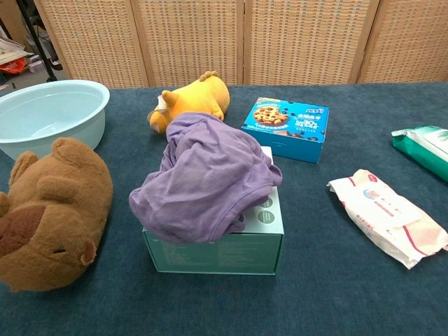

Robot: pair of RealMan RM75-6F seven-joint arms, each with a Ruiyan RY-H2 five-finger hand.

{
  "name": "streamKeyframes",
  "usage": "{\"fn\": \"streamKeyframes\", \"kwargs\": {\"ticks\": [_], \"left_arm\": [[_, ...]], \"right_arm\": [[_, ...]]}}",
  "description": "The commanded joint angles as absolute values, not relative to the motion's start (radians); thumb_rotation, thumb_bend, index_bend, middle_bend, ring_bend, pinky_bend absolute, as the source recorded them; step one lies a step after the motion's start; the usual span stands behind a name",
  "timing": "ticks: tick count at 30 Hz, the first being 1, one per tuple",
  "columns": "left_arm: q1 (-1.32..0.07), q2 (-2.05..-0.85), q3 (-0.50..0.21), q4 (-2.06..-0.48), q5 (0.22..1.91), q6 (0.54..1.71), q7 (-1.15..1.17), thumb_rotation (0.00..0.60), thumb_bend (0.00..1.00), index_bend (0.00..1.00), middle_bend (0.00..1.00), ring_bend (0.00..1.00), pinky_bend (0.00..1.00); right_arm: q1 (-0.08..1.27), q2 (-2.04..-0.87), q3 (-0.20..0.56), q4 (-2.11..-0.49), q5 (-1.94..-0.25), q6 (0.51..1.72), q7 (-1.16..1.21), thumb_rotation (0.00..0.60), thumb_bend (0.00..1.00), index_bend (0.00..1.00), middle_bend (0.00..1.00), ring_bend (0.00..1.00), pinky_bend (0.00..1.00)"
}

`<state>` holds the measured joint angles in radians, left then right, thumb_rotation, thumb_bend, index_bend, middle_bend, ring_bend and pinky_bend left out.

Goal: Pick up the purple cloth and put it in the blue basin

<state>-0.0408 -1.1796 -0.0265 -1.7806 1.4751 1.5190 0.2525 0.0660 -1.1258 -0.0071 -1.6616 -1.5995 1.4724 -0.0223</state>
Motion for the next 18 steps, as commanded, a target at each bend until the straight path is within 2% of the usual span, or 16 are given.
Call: {"fn": "streamKeyframes", "kwargs": {"ticks": [1,18], "left_arm": [[-0.041,-1.180,-0.026,-1.781,1.476,1.520,0.253,0.600,0.06,0.00,0.00,0.00,0.00],[-0.040,-1.175,-0.030,-1.773,1.471,1.519,0.233,0.600,0.06,0.00,0.00,0.00,0.00]], "right_arm": [[0.066,-1.126,-0.007,-1.662,-1.599,1.471,-0.023,0.600,0.00,0.00,0.00,0.00,0.00],[0.068,-1.130,-0.006,-1.667,-1.592,1.463,-0.037,0.600,0.00,0.00,0.00,0.00,0.00]]}}
